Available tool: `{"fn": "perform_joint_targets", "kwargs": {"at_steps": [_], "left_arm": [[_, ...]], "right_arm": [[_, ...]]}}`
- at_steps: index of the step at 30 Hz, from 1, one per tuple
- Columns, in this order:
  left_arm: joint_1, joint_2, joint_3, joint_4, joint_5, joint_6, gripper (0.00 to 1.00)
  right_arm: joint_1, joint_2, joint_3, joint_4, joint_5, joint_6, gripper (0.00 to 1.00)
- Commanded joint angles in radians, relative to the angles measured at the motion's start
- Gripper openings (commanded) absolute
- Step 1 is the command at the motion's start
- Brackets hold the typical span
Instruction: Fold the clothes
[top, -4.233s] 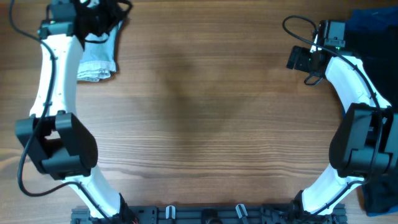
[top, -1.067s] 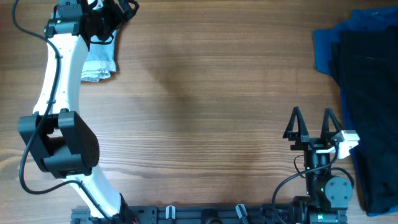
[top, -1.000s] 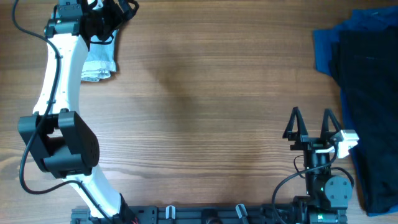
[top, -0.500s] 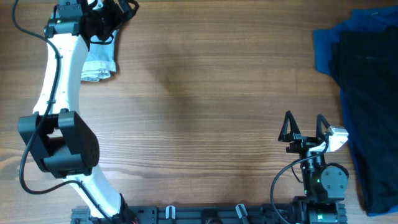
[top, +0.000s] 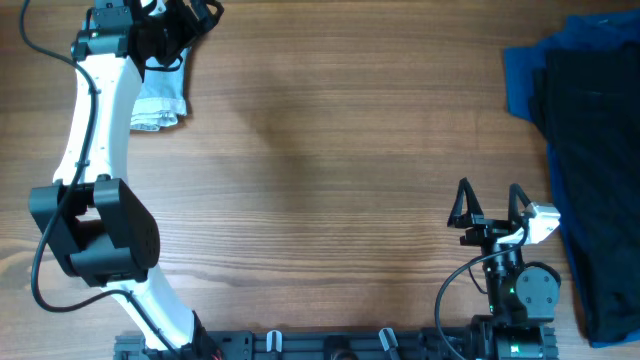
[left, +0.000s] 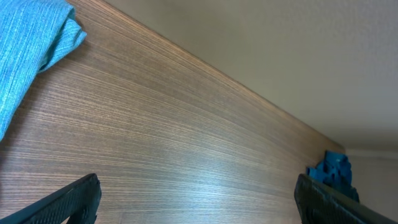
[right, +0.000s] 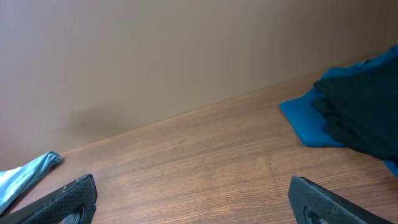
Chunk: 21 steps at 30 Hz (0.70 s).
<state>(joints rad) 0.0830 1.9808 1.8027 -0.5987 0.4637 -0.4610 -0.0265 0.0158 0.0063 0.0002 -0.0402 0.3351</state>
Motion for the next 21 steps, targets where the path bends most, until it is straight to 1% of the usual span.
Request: {"fn": "perform_joint_targets", "kwargs": {"at_steps": [1,10,12,14,17,21], "left_arm": [[-0.002,0.010,-0.006,0.004,-0.005,0.009,1.00],[-0.003,0.010,-0.006,0.003,-0.005,0.009,1.00],[-0.011,-0.006,-0.006,-0.020,-0.006,0.009,1.00],[-0.018,-0.052,-0.006,-0.055,-0.006,0.009,1.00],[-0.045,-0.192,-0.006,-0.127,-0.006,0.009,1.00],[-0.099,-0.378,-0.006,-0.131,-0.006,0.009,1.00]], "right_arm": [[0.007,-0.002,-0.001,0.005,0.017,-0.018,1.00],[0.007,-0.002,-0.001,0.005,0.017,-0.018,1.00],[0.007,-0.002,-0.001,0.005,0.017,-0.018,1.00],[0.007,-0.002,-0.001,0.005,0.017,-0.018,1.00],[0.007,-0.002,-0.001,0.005,0.017,-0.018,1.00],[0.007,-0.002,-0.001,0.005,0.017,-0.018,1.00]]}}
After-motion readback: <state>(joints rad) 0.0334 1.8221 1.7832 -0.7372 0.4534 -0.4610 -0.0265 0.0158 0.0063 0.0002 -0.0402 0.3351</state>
